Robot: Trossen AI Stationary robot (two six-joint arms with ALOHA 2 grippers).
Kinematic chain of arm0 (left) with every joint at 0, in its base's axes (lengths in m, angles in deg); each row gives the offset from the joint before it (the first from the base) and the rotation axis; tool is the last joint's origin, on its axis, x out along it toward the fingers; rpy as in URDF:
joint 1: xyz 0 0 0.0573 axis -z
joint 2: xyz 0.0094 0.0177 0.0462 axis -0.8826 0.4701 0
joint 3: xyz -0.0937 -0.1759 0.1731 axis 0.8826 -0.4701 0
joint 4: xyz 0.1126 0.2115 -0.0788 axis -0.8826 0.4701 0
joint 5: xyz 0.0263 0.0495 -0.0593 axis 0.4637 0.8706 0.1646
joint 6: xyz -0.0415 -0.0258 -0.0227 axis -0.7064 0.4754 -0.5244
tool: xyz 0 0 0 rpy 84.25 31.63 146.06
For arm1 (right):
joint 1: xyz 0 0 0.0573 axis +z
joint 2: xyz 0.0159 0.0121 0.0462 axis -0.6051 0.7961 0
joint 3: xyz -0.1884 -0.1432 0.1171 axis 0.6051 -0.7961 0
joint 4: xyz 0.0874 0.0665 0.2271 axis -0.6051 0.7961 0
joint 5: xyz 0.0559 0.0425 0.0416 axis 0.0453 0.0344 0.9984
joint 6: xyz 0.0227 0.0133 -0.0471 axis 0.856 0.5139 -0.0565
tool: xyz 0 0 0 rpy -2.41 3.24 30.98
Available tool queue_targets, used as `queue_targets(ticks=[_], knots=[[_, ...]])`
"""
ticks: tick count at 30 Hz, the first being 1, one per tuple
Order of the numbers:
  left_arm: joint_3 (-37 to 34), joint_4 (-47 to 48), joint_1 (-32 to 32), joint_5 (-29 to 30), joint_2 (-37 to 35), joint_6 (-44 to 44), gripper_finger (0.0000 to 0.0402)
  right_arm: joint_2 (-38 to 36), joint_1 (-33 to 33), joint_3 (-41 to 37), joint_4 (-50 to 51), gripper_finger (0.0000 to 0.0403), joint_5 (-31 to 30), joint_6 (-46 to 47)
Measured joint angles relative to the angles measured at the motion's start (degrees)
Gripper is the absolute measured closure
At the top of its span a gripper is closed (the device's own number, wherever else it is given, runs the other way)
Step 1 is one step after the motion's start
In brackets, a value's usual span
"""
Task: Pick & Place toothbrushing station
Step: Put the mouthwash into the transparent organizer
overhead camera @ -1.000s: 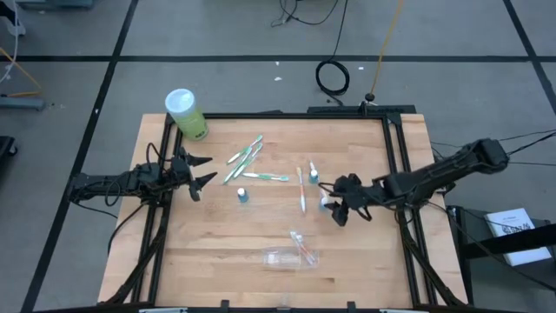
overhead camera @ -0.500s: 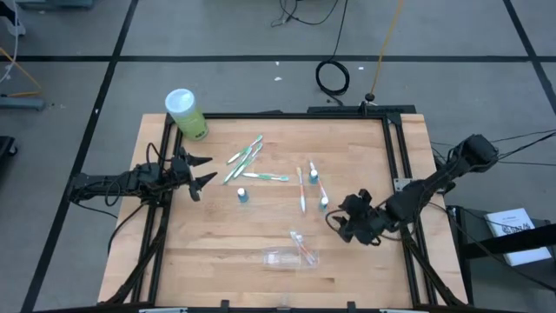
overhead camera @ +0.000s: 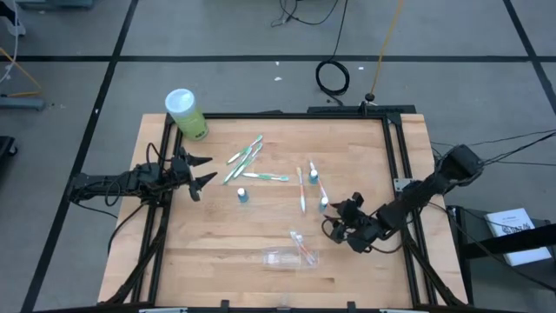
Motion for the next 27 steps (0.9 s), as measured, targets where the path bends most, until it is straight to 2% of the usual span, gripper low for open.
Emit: queue_targets(ticks=[4,13,19,24,27], knots=[[0.0,0.0,0.0,0.0,0.0,0.0,0.0133,2.4,-0.6,0.0,-3.9,0.0190,-2.3,-2.5],[0.0,0.0,0.0,0.0,0.0,0.0,0.0133,7.7,-2.9,0.0,-14.5,0.0190,-2.2,-7.2],[0.0,0.0,0.0,0.0,0.0,0.0,0.0133,9.4,-3.7,0.0,-15.5,0.0190,-2.7,-7.1],[0.0,0.0,0.0,0.0,0.0,0.0,0.0133,9.3,-3.8,0.0,-15.6,0.0190,-6.8,-8.4],[0.0,0.0,0.0,0.0,0.0,0.0,0.0133,9.3,-4.2,0.0,-15.5,0.0190,-6.8,-8.8]])
